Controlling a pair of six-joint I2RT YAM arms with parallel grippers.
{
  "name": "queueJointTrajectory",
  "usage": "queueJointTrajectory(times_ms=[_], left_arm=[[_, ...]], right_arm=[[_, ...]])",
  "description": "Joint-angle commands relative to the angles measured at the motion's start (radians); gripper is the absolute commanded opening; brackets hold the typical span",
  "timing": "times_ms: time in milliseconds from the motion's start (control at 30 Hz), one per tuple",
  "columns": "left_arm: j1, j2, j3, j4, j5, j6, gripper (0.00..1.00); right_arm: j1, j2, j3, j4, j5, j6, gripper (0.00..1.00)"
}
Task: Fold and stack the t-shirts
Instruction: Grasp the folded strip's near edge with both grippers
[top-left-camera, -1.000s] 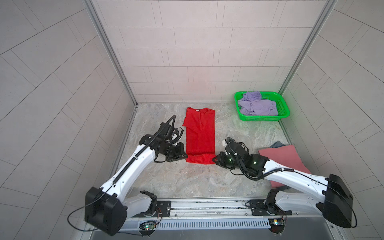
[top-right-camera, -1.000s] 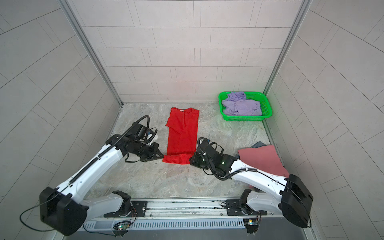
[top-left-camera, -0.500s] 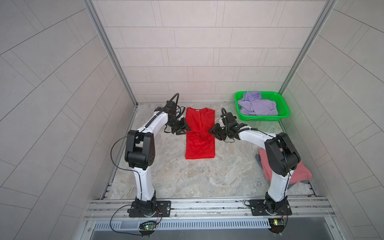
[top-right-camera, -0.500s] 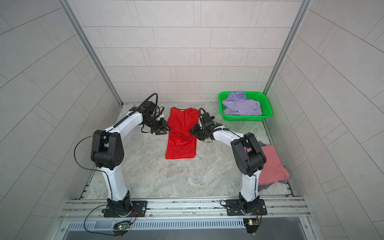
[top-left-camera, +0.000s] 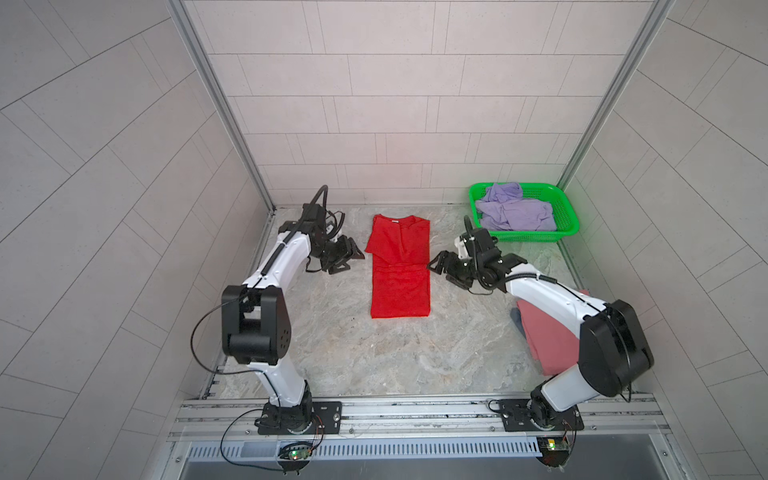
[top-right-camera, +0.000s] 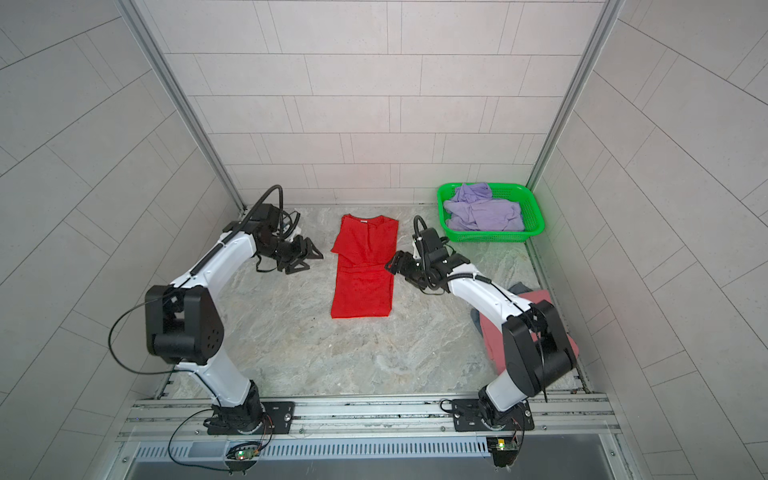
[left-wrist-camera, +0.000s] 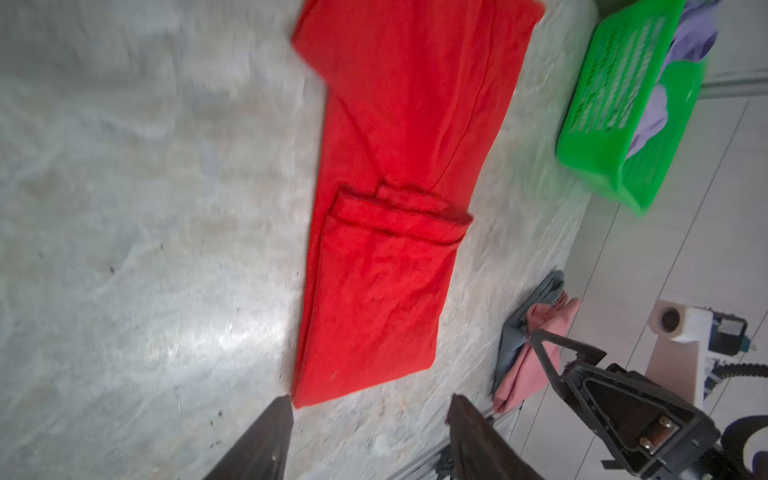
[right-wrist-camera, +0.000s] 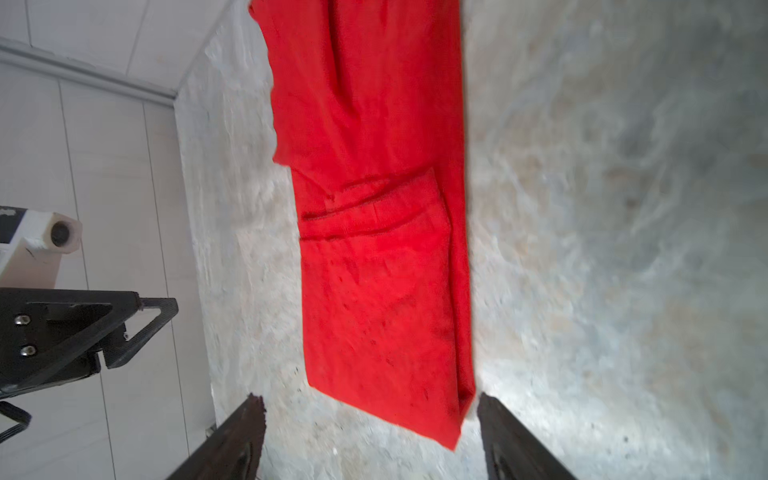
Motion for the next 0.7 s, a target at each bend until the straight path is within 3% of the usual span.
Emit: queueJointTrajectory(times_ms=[0,133,300,467,667], left_arm=[[-0.034,-0.114,-0.162,-0.002,-0.024,-0.01,0.69],[-0.095,-0.239,-0.377,0.114,-0.028,-0.135,0.69],[-0.156,-0.266,-0.556,0.307,0.001,-0.285,0.69],[-0.178,-0.203,-0.611,0.459,-0.025,-0.357,0.69],[-0.183,-0.095,-0.605,0.558,-0.043,-0.392,0.64]], right_arm=[[0.054,-0.061,-0.153,0.037,0.014,0.079,0.79],[0.128,-0.098,-0.273,0.097,0.047,0.142,0.77],[0.16,-0.061,-0.381,0.272,0.039,0.221,0.77],[0.163,0.036,-0.369,0.362,0.051,0.224,0.74],[0.164,0.182,-0.317,0.448,0.046,0.258,0.62]])
